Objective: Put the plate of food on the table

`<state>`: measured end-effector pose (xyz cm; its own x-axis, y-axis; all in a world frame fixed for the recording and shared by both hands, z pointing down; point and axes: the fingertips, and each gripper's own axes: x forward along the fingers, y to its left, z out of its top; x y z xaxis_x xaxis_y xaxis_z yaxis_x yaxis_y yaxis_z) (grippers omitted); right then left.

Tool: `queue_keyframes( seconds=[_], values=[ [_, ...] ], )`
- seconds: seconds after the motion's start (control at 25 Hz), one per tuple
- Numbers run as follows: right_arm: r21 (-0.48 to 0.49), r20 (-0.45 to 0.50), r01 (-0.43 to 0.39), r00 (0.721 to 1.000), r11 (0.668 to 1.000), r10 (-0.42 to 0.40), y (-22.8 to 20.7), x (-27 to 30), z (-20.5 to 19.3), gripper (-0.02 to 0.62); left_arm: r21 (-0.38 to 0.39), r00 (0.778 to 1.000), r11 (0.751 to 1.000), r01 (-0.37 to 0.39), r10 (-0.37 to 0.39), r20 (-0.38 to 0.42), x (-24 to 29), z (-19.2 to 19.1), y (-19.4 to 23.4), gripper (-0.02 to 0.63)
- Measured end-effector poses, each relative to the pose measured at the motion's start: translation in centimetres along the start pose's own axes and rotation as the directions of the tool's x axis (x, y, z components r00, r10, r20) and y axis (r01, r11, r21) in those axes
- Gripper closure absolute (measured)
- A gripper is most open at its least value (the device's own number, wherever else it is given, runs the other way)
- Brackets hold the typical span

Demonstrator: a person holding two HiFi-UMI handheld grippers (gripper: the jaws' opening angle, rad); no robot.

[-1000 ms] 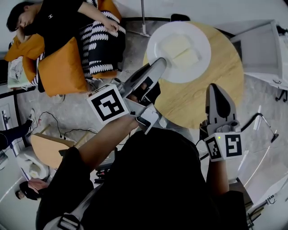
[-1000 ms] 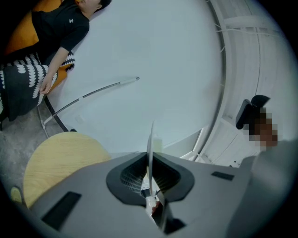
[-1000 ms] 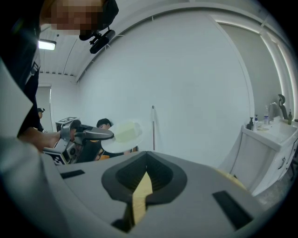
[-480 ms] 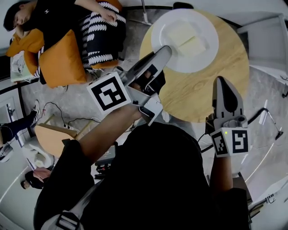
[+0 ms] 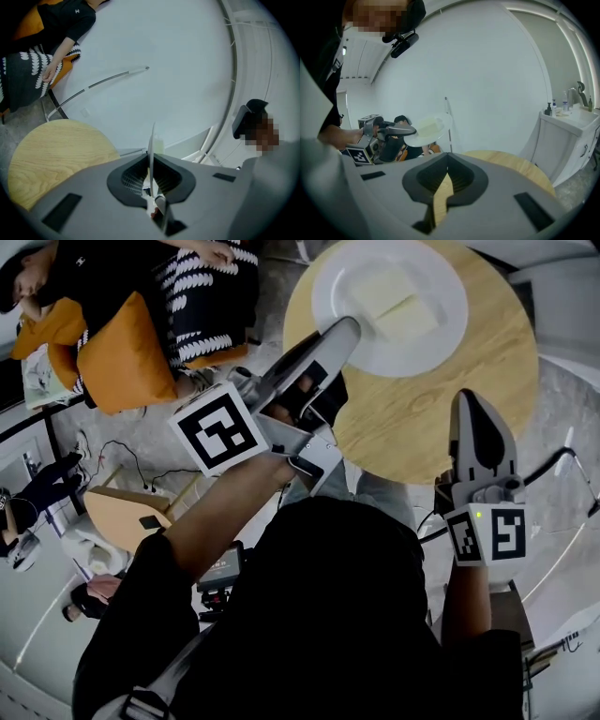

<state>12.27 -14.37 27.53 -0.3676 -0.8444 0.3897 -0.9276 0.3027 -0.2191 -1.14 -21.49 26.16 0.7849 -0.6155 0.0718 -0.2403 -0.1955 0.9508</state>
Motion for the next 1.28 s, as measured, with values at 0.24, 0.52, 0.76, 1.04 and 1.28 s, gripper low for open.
queue_keyframes(
  seconds=[0.24, 0.52, 0.76, 1.04, 1.28],
  values=[
    [0.035, -0.042, 0.025, 0.999, 0.999, -0.023, -0.7, 0.1, -3.5, 0.588, -0.032, 0.999, 0.999, -0.032, 0.031, -0.014, -0.1, -1.6, 2.6, 0.58],
    [0.052, -0.06, 0.034, 0.998, 0.998, -0.031, -0.4, 0.7, -5.3, 0.588, -0.016, 0.997, 0.999, -0.051, 0.05, -0.059, 0.0, -2.3, 4.3, 0.58],
    [0.08, -0.076, 0.045, 0.996, 0.996, -0.039, -3.2, -1.0, -8.2, 0.588, -0.013, 0.995, 0.998, -0.058, 0.057, -0.085, 2.0, -6.1, 5.8, 0.58],
    [0.109, -0.09, 0.056, 0.995, 0.993, -0.046, -4.5, -1.5, -9.0, 0.588, -0.013, 0.99, 0.996, -0.084, 0.082, -0.117, 2.7, -7.8, 7.3, 0.58],
    [0.133, -0.099, 0.06, 0.994, 0.989, -0.047, -6.2, -2.5, -10.9, 0.588, -0.031, 0.982, 0.992, -0.126, 0.12, -0.144, 3.5, -10.9, 9.4, 0.58]
  ],
)
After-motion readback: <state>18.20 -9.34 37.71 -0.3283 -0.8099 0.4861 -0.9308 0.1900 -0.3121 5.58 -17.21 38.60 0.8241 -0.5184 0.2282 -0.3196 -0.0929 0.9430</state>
